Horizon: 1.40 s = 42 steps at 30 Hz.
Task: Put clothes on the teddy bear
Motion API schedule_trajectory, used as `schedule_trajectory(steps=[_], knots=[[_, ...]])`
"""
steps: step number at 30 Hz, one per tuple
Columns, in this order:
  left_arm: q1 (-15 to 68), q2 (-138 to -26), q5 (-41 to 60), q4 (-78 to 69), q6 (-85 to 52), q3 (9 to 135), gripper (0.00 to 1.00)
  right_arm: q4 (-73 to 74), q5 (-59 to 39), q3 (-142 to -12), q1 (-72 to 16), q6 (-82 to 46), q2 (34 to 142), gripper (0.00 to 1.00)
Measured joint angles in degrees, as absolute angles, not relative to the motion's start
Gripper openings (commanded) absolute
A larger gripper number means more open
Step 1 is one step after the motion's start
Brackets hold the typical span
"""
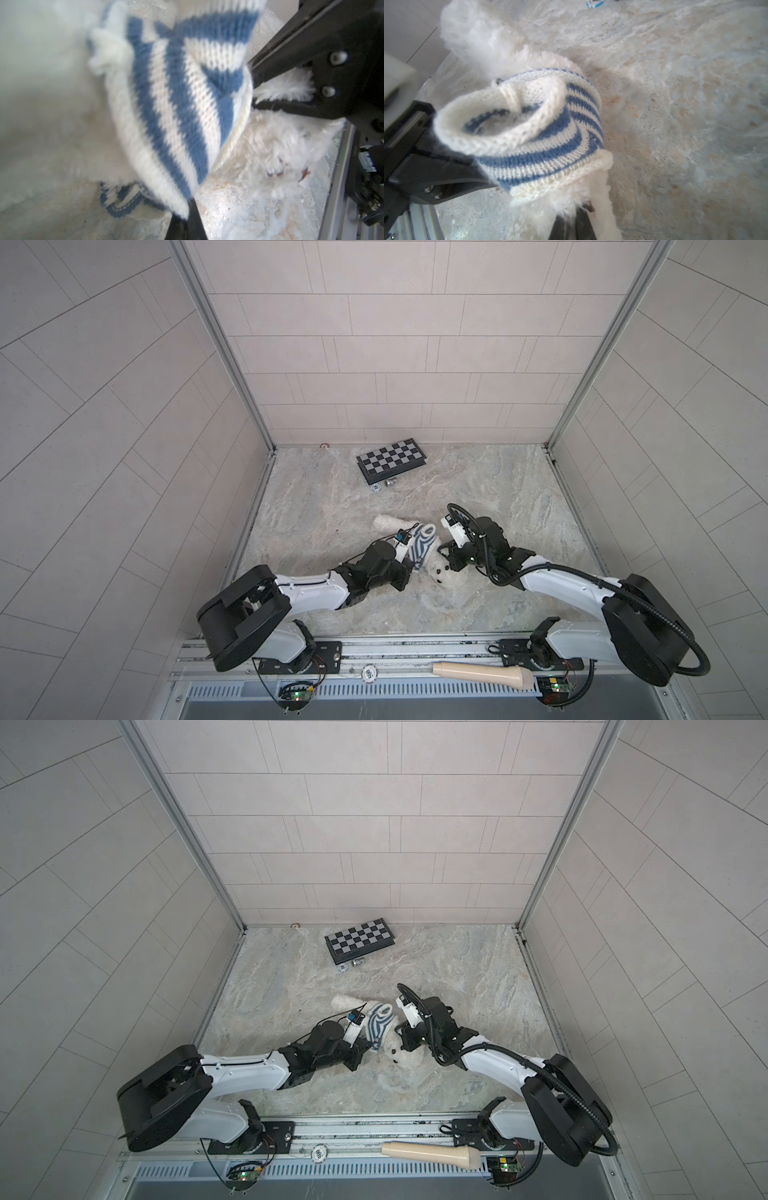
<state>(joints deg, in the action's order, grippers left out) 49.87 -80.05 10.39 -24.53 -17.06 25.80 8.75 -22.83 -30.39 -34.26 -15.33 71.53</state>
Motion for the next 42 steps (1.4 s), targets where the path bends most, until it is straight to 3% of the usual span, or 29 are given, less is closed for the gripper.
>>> schedule_trajectory(steps=[8, 14, 22, 25, 37, 42], knots=[[49.2, -84.2, 10.5, -22.3, -17.7, 29.9, 0.0, 12.8, -20.6, -23.9, -40.0, -7.8, 61.2, 0.0], [48.1, -83.0, 11.3, -24.0, -19.4, 27.4, 0.0, 12.9, -20.5, -23.4, -40.3, -4.2, 61.3, 0.0], [48.0, -74.4, 11.2, -20.1, -20.8, 24.1, 0.42, 12.9, -18.5, -21.8, -40.9, 1.8, 58.9, 0.0], [48.0, -68.8, 10.7, -15.9, -21.6, 23.7, 0.5, 12.5, -17.6, -21.4, -41.0, 5.0, 57.1, 0.0], [48.0, -52.5, 9.2, 7.0, -21.5, 30.4, 0.56, 12.8, -15.4, -21.0, -41.3, 12.5, 54.3, 0.0], [48.0, -52.1, 9.4, 10.2, -22.0, 34.9, 0.49, 14.0, -15.4, -19.1, -41.6, 14.4, 52.4, 0.0]])
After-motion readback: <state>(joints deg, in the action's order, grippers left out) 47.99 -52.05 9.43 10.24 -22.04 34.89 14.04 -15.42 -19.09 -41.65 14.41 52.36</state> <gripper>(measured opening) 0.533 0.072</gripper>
